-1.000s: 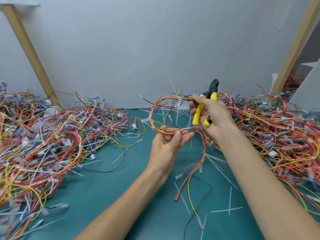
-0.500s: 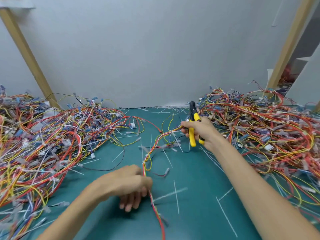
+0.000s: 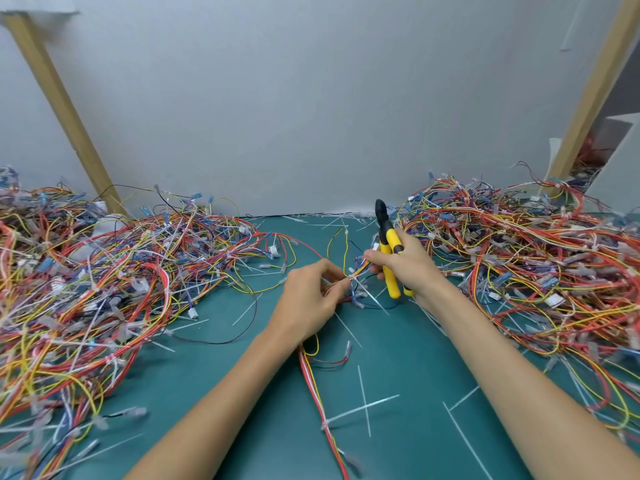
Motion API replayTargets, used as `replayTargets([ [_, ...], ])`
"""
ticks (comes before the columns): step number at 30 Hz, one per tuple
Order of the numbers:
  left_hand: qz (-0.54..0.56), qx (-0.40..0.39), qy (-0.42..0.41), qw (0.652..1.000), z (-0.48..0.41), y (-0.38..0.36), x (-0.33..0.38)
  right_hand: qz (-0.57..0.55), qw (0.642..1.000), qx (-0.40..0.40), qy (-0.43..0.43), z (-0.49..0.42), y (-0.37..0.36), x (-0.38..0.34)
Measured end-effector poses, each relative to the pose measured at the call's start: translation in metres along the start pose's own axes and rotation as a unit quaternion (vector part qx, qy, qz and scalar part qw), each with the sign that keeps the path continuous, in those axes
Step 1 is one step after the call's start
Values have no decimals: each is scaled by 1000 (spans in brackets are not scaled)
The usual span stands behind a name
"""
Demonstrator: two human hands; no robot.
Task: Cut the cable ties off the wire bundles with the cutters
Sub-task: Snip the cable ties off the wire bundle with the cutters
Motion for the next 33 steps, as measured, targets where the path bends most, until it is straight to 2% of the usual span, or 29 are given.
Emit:
replayTargets([
  [3,112,-11,46,993,2,-6,-5,61,996,33,56,-2,-3,0],
  [7,256,-133,102,952,5,-7,-7,162,979,48,117,-1,-12,-2],
  [10,252,-185,109,944,3,-4,-10,238,963,40,119,1,-21,-2],
  [12,241,-197,109,944,2,-2,-12,230,968,38,92,2,-24,-1],
  [15,238,-167,114,950,3,-5,-13,57,998,26,28,2,-24,-1],
  [17,255,-120,130,950,3,-8,-13,-6,999,41,21,2,-20,-3],
  [19,301,-66,152,939,3,-11,-12,33,994,94,54,0,-12,-6],
  [22,344,-3,151,927,4,-13,-9,132,964,176,150,8,-3,-14],
  [26,166,53,74,982,6,-13,-7,224,929,162,245,33,-6,-13],
  [30,195,92,106,971,7,-10,-7,287,877,200,329,51,-5,-5],
  [33,221,81,147,961,5,-8,-9,352,863,200,301,54,-2,4],
])
Point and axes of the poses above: each hand's wrist, its own z-axis away from the middle knuckle, its own y-axis out of the back of the hand, x = y × z, the point moved 1 cm from there along -z, towards the middle knuckle, and after that the axes turned 1 degree about -x, right-handed, at the moved point
